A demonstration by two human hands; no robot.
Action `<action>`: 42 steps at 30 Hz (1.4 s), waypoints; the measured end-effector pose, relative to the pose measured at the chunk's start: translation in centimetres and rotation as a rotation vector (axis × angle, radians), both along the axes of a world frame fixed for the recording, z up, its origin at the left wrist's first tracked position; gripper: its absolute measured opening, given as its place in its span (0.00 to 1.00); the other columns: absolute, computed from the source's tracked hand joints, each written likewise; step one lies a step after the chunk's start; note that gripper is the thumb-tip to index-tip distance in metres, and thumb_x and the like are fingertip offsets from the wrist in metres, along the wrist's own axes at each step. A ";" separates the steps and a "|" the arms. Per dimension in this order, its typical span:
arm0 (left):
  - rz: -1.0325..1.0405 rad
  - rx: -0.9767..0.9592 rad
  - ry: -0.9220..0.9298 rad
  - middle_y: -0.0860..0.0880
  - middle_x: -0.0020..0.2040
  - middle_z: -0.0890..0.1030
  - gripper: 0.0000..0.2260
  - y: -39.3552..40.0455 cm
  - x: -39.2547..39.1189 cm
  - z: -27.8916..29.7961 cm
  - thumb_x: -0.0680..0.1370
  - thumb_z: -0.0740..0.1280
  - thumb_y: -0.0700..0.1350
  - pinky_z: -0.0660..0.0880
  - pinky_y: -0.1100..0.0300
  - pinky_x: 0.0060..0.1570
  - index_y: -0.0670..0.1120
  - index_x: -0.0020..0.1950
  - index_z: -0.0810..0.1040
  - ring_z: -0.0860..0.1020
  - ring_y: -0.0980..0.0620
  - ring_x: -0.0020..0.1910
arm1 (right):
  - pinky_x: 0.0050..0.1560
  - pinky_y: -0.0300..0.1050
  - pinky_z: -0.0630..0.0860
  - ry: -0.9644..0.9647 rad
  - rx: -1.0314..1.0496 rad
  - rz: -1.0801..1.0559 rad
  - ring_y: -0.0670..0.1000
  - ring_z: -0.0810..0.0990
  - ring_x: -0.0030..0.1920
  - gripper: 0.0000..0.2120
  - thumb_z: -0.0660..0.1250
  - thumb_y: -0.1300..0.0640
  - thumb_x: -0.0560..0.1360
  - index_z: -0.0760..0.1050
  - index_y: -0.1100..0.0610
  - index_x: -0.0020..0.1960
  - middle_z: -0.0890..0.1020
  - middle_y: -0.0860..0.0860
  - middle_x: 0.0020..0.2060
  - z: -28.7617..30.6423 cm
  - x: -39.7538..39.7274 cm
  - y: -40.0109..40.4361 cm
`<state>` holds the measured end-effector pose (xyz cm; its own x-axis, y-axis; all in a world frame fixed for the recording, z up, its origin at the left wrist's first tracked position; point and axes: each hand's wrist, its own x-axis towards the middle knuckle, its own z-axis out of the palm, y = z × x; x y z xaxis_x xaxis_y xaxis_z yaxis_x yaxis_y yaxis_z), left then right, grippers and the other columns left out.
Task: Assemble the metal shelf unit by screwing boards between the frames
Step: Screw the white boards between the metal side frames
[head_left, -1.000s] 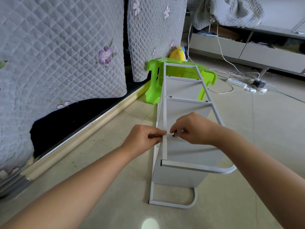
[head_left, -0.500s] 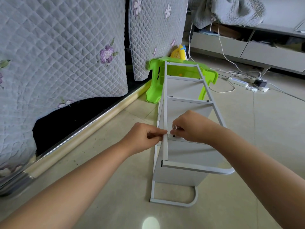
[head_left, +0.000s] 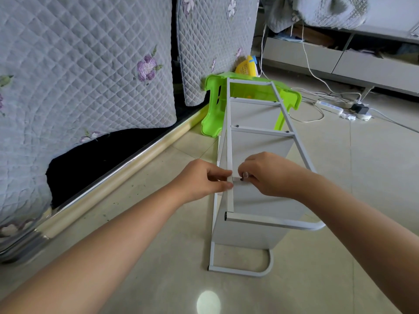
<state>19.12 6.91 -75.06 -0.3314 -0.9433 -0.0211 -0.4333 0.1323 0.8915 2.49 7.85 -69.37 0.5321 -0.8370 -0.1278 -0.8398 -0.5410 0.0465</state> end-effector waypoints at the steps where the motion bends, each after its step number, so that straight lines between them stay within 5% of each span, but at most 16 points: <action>1: -0.001 0.006 0.003 0.46 0.54 0.82 0.17 0.0 0.0 0.0 0.71 0.73 0.41 0.72 0.77 0.43 0.42 0.59 0.79 0.78 0.63 0.41 | 0.48 0.44 0.70 0.019 -0.017 0.007 0.55 0.75 0.52 0.11 0.56 0.61 0.77 0.74 0.58 0.55 0.77 0.53 0.51 0.0 0.0 0.0; 5: 0.006 0.049 0.051 0.46 0.47 0.83 0.17 0.1 -0.1 -0.1 0.71 0.72 0.40 0.75 0.75 0.39 0.42 0.60 0.78 0.77 0.68 0.29 | 0.41 0.42 0.64 0.093 -0.088 0.032 0.56 0.75 0.51 0.10 0.56 0.61 0.77 0.73 0.57 0.54 0.76 0.52 0.50 -0.2 0.3 0.2; 17: -0.006 0.045 0.049 0.52 0.37 0.80 0.17 0.1 -0.2 0.2 0.72 0.72 0.39 0.71 0.77 0.39 0.40 0.60 0.78 0.76 0.69 0.28 | 0.47 0.46 0.73 -0.156 0.002 -0.238 0.58 0.77 0.49 0.11 0.57 0.57 0.78 0.76 0.60 0.52 0.80 0.57 0.46 -1.1 0.1 0.4; 26: 0.001 0.069 0.057 0.58 0.36 0.80 0.16 0.2 -0.2 0.2 0.72 0.72 0.40 0.73 0.76 0.41 0.43 0.59 0.79 0.76 0.70 0.30 | 0.35 0.42 0.66 0.106 0.002 -0.096 0.55 0.71 0.41 0.07 0.57 0.63 0.74 0.66 0.54 0.39 0.64 0.49 0.31 0.2 1.1 -0.2; 31: -0.013 0.077 0.072 0.56 0.36 0.80 0.16 0.3 -0.1 0.1 0.72 0.72 0.40 0.73 0.75 0.43 0.42 0.59 0.79 0.76 0.69 0.30 | 0.34 0.41 0.64 0.157 0.020 -0.062 0.56 0.72 0.43 0.06 0.57 0.63 0.75 0.73 0.59 0.44 0.65 0.50 0.35 0.7 1.7 -0.5; 35: -0.015 0.040 0.046 0.57 0.36 0.79 0.16 0.3 -0.1 0.1 0.71 0.72 0.40 0.74 0.69 0.47 0.42 0.59 0.79 0.76 0.70 0.30 | 0.36 0.43 0.66 0.122 0.046 -0.104 0.55 0.70 0.40 0.18 0.58 0.62 0.75 0.58 0.52 0.29 0.63 0.48 0.30 0.0 1.1 -0.5; 38: -0.015 0.038 0.044 0.58 0.36 0.79 0.16 0.3 -0.1 0.0 0.72 0.72 0.40 0.74 0.70 0.47 0.42 0.59 0.79 0.76 0.70 0.30 | 0.34 0.42 0.65 0.123 0.038 -0.115 0.54 0.70 0.39 0.16 0.57 0.63 0.75 0.60 0.55 0.30 0.63 0.48 0.30 -0.1 1.2 -0.3; 42: -0.003 0.069 0.088 0.57 0.36 0.80 0.16 0.3 -0.1 0.0 0.72 0.72 0.39 0.74 0.75 0.43 0.43 0.59 0.79 0.77 0.69 0.30 | 0.32 0.40 0.64 0.124 0.020 -0.109 0.56 0.71 0.40 0.06 0.58 0.62 0.76 0.74 0.60 0.46 0.68 0.52 0.35 0.3 2.0 -0.5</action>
